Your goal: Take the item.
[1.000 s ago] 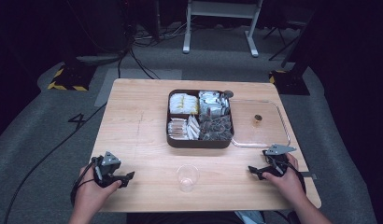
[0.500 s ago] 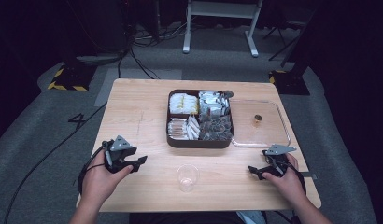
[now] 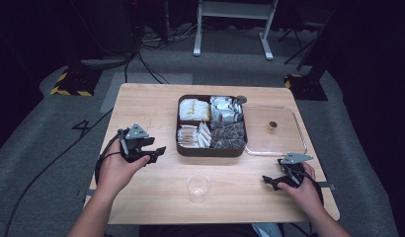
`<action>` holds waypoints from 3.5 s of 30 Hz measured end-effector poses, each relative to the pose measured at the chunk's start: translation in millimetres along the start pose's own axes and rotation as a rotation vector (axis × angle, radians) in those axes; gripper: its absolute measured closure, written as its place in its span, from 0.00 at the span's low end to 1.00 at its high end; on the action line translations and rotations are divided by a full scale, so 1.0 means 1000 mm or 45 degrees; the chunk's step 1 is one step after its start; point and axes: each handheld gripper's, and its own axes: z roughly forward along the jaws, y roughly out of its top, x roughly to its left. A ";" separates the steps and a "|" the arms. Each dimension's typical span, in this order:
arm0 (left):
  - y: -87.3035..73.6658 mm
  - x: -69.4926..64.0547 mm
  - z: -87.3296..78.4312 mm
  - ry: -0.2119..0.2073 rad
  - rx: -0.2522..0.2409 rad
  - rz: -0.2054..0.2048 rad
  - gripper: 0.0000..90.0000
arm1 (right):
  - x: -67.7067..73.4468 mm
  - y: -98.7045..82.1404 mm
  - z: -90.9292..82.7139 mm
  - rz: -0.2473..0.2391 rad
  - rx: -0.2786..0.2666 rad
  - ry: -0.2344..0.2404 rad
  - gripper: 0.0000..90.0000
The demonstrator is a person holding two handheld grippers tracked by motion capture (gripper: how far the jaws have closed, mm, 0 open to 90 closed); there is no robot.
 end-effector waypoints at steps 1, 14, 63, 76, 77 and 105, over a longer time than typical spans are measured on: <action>0.004 0.000 0.002 -0.012 -0.001 0.010 0.49 | 0.000 0.000 0.000 0.000 0.000 0.000 0.01; 0.046 0.004 0.024 -0.059 -0.071 0.066 0.48 | 0.000 0.000 0.000 0.000 0.000 0.000 0.01; 0.125 0.036 0.178 -0.048 0.060 0.114 0.47 | -0.001 0.001 0.001 -0.017 0.001 0.016 0.01; 0.119 0.043 0.204 -0.030 0.210 0.139 0.55 | -0.001 0.001 0.001 -0.017 0.001 0.016 0.01; 0.118 0.044 0.208 -0.037 0.220 0.144 0.56 | -0.001 0.001 0.001 -0.017 0.001 0.016 0.01; 0.111 0.047 0.221 -0.085 0.338 0.121 1.00 | -0.001 0.001 0.001 -0.016 0.002 0.016 0.01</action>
